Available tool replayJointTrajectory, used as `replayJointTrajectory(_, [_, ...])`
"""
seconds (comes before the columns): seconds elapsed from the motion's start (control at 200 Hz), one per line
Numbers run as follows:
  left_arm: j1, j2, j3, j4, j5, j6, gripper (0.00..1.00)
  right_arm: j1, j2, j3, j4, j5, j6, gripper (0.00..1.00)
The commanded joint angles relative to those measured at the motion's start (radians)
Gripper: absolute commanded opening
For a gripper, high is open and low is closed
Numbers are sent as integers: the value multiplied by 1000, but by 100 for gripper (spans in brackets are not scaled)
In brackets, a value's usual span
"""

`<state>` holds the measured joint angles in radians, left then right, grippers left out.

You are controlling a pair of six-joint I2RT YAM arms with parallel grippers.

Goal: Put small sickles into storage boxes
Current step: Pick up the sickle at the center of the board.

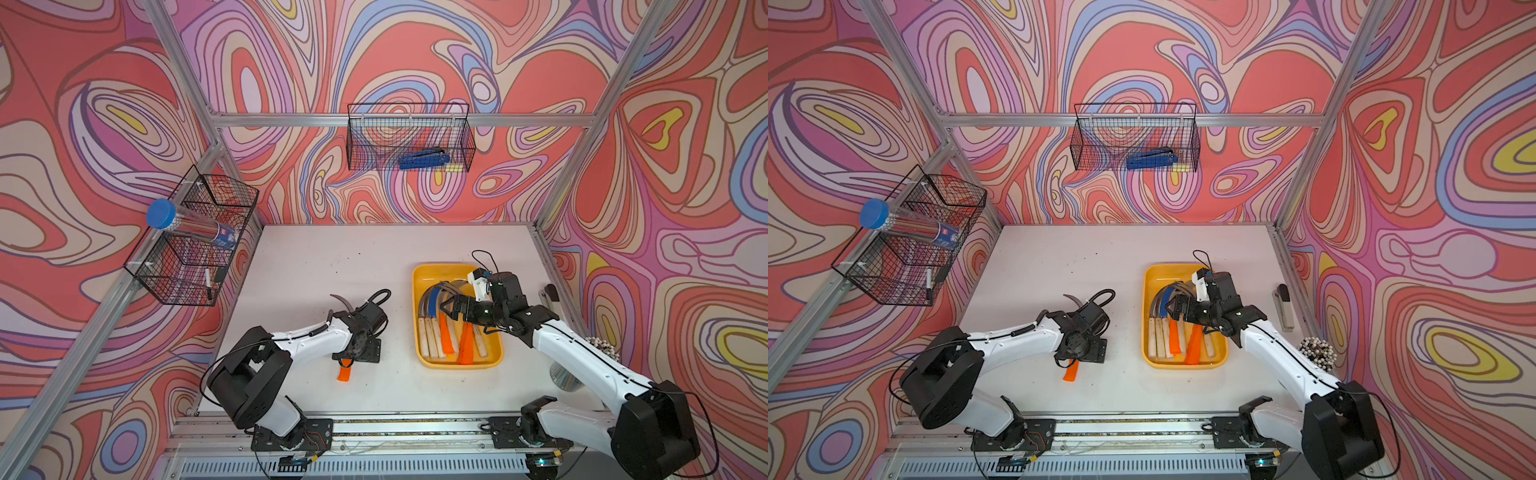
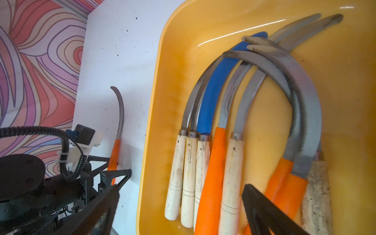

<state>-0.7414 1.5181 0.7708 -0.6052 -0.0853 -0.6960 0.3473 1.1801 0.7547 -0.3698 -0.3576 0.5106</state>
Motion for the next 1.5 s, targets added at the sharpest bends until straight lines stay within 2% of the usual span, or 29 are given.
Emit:
replayJointTrajectory(0.0, [-46,17,-85,-137,30,-86,88,-4,-5,-14,17,-1,-1,98])
replayJointTrajectory(0.06, [-56,17,-101,-135,27,-98,86,-3,-5,-16,22,-1,1,98])
replayJointTrajectory(0.175, [-74,41,-111,-145,17,-108,76,-4,1,-23,35,-4,5,98])
replayJointTrajectory(0.326, [-94,65,-115,-124,19,-114,52,-4,7,-25,39,-6,5,98])
replayJointTrajectory(0.421, [-98,79,-110,-117,21,-113,50,-4,7,-22,36,-7,4,98])
replayJointTrajectory(0.536, [-100,80,-105,-115,18,-108,21,-4,4,-18,29,-6,3,98])
replayJointTrajectory(0.941, [-101,24,-98,-123,9,-102,22,-4,-2,-19,27,-9,10,98])
replayJointTrajectory(1.022, [-100,-14,-99,-129,6,-103,17,-4,-5,-18,28,-11,14,98])
replayJointTrajectory(1.052, [-99,-27,-97,-132,3,-102,12,-4,-5,-17,29,-11,15,98])
replayJointTrajectory(1.162, [-101,-45,-89,-151,-16,-96,8,-4,-4,-17,34,-15,20,98])
replayJointTrajectory(1.237, [-100,-48,-82,-160,-21,-92,0,-4,-4,-17,35,-18,22,98])
replayJointTrajectory(1.492, [-100,-89,-67,-169,-20,-80,0,-4,-10,-22,40,-26,32,98])
